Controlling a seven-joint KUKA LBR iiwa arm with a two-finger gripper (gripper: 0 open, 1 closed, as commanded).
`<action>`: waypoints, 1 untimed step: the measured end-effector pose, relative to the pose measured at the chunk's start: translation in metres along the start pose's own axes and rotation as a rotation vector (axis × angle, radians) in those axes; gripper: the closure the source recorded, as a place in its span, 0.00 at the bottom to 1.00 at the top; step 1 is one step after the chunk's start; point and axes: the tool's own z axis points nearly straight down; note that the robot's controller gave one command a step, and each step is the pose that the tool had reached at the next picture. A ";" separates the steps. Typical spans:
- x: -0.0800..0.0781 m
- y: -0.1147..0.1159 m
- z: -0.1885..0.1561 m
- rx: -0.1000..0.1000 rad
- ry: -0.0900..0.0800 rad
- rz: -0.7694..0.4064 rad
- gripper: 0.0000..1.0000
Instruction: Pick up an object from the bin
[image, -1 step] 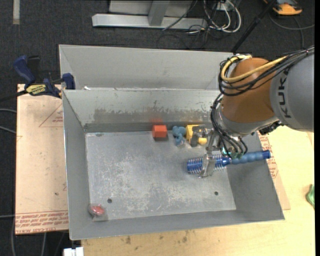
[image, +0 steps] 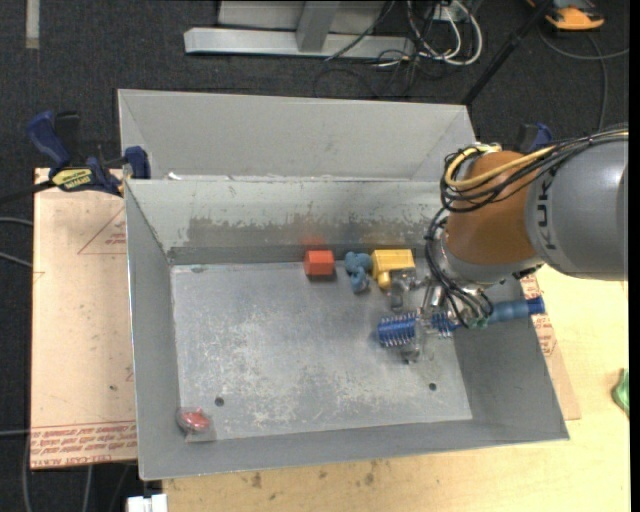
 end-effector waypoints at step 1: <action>-0.002 0.002 -0.004 0.001 -0.007 -0.003 1.00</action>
Offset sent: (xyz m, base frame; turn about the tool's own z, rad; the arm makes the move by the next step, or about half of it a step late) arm 0.0000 0.0000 0.0000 0.0000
